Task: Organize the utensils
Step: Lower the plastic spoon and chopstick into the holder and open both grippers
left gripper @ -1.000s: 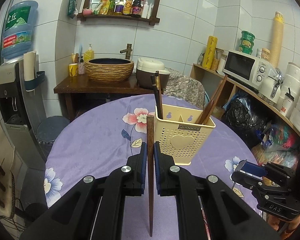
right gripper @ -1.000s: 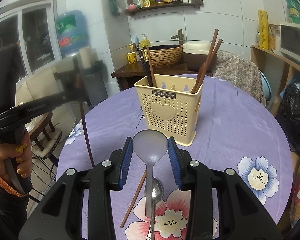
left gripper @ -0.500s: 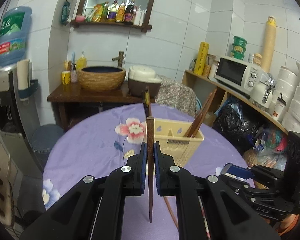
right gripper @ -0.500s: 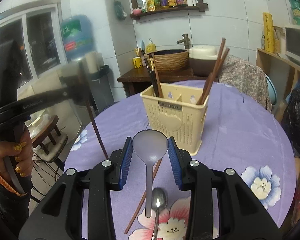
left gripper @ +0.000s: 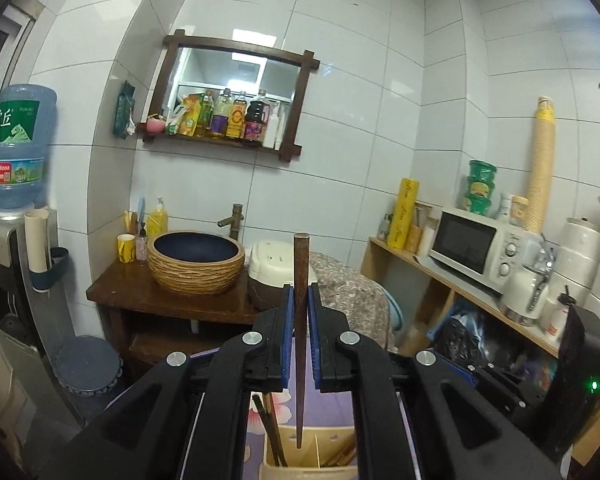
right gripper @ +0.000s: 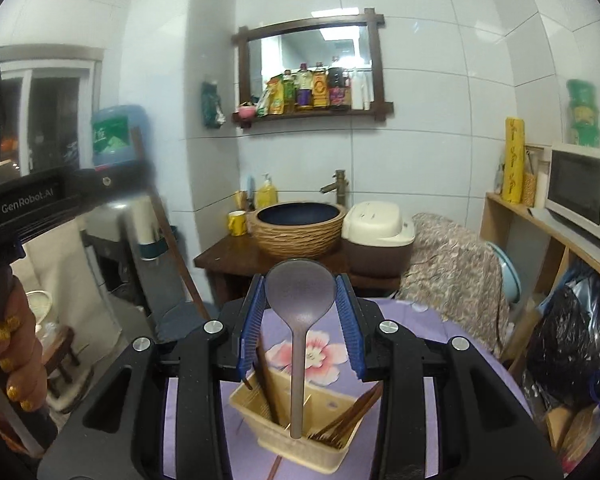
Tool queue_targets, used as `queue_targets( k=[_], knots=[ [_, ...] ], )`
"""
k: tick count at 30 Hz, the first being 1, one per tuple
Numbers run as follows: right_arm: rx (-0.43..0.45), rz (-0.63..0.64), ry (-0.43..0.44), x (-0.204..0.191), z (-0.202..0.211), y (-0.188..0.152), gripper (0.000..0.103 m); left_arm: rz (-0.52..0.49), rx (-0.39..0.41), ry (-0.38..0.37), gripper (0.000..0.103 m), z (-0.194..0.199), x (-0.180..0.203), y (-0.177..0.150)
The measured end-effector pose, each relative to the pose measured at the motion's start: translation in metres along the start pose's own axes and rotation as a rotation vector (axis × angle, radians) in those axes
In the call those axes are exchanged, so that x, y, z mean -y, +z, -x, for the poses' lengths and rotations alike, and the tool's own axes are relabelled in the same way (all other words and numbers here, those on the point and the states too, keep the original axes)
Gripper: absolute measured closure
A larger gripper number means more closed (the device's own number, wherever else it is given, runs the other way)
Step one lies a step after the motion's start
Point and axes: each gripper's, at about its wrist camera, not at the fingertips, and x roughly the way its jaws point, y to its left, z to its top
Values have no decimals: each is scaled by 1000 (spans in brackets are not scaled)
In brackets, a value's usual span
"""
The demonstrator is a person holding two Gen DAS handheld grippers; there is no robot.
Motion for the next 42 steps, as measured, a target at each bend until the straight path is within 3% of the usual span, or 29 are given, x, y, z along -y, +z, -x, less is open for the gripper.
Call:
queue_targets(
  k=[5, 18, 31, 33, 36, 37, 42],
  knots=[
    [0, 25, -67, 4, -33, -35, 66, -1, -61, 32, 94, -36, 0, -39],
    [-111, 76, -123, -12, -52, -120, 66, -9, -217, 16, 94, -52, -18, -118],
    [-124, 88, -134, -11, -52, -135, 66, 9, -253, 15, 94, -53, -29, -128],
    [-119, 78, -133, -10, -50, -135, 59, 14, -247, 15, 94, -48, -31, -127],
    [-93, 65, -126, -7, -41, -136, 39, 18, -228, 19, 80, -34, -33, -127],
    [-82, 66, -127, -8, -37, -136, 39, 17, -213, 28, 68, -27, -34, -126],
    [-48, 82, -115, -9, -1, -143, 27, -19, -154, 83, 31, 15, -39, -135]
  ],
)
